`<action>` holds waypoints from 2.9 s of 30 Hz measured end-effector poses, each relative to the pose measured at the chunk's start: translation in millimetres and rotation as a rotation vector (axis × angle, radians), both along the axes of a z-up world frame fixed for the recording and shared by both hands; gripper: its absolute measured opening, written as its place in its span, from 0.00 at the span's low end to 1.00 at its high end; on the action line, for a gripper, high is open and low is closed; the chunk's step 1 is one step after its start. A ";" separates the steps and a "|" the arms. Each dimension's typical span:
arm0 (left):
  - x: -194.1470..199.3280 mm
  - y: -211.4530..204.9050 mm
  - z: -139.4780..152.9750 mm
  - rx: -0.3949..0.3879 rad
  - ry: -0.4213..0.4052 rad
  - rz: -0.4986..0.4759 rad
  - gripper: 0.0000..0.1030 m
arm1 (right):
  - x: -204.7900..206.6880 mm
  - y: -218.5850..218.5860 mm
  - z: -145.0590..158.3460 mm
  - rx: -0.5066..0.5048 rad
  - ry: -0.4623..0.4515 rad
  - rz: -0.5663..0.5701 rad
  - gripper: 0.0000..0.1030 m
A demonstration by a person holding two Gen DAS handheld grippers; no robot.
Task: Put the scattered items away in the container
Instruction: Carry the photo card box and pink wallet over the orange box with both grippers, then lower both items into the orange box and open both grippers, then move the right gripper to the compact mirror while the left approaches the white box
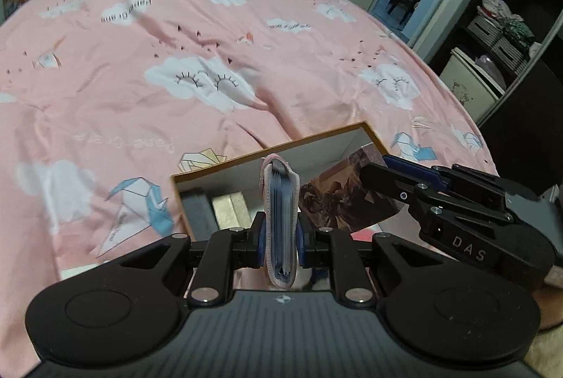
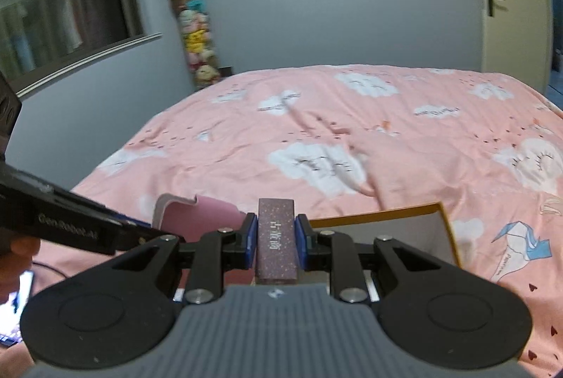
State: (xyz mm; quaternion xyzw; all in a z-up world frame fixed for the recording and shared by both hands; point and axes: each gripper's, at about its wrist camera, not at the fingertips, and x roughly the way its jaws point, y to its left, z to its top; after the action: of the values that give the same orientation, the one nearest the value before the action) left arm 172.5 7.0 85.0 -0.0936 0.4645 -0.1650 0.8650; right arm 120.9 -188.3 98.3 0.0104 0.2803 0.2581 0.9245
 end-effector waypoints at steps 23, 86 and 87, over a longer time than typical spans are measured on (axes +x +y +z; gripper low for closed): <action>72.8 -41.7 -95.6 0.121 0.222 0.117 0.18 | 88.4 6.7 -99.1 0.021 0.175 -0.215 0.24; -76.2 65.0 -88.7 0.040 0.056 0.352 0.27 | 63.2 50.2 -115.1 -0.145 0.248 0.040 0.57; -77.5 63.8 -88.8 0.049 0.055 0.349 0.27 | 60.5 48.4 -112.6 -0.149 0.240 0.033 0.57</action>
State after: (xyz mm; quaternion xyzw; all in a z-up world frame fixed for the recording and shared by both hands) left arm 95.0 70.8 -3.8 -0.1560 0.4686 0.0018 0.8695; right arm 181.4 -139.9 -14.2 -0.0319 0.4072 0.2489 0.8782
